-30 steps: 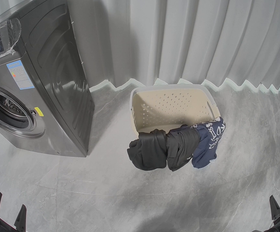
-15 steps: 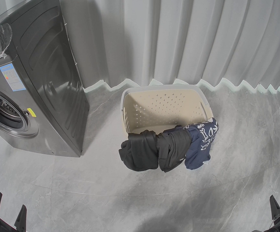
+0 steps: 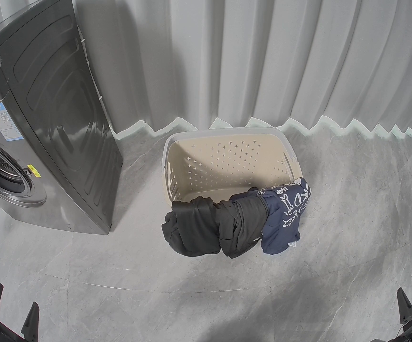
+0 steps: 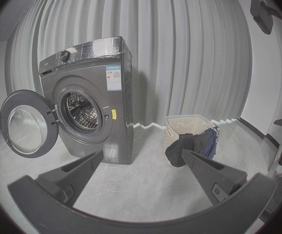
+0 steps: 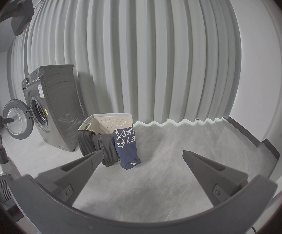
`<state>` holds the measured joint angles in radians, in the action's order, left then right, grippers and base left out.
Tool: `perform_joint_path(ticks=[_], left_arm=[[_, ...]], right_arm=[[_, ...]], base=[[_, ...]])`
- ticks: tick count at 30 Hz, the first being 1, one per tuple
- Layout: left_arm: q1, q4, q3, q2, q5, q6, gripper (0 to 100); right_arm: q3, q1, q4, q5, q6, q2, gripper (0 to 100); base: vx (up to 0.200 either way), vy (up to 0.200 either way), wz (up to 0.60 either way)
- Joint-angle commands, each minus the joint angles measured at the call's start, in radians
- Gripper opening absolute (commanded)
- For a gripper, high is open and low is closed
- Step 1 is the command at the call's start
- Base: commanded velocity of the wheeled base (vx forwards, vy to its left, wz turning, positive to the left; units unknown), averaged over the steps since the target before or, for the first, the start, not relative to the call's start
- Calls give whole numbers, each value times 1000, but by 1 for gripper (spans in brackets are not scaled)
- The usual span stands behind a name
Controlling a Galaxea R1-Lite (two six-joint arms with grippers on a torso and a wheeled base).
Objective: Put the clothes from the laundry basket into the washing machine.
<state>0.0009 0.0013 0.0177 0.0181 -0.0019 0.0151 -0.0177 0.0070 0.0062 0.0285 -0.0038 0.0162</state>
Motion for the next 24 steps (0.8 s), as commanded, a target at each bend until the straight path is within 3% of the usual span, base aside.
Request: perform_joint_path(ticks=[1, 3, 15, 24], left_arm=[[1, 0, -16, -18, 0, 0, 100], [1, 0, -16, -18, 0, 0, 100], [1, 0, -16, -18, 0, 0, 100], [1, 0, -16, -18, -1, -1, 100]], right_arm=[[16, 1, 0, 1, -1, -16, 100], [16, 1, 0, 1, -1, -16, 100], [16, 1, 0, 1, -1, -16, 100], [15, 1, 0, 1, -1, -16, 100]], base=[[0, 0, 0], [0, 0, 0], [0, -200, 0], [0, 0, 0]])
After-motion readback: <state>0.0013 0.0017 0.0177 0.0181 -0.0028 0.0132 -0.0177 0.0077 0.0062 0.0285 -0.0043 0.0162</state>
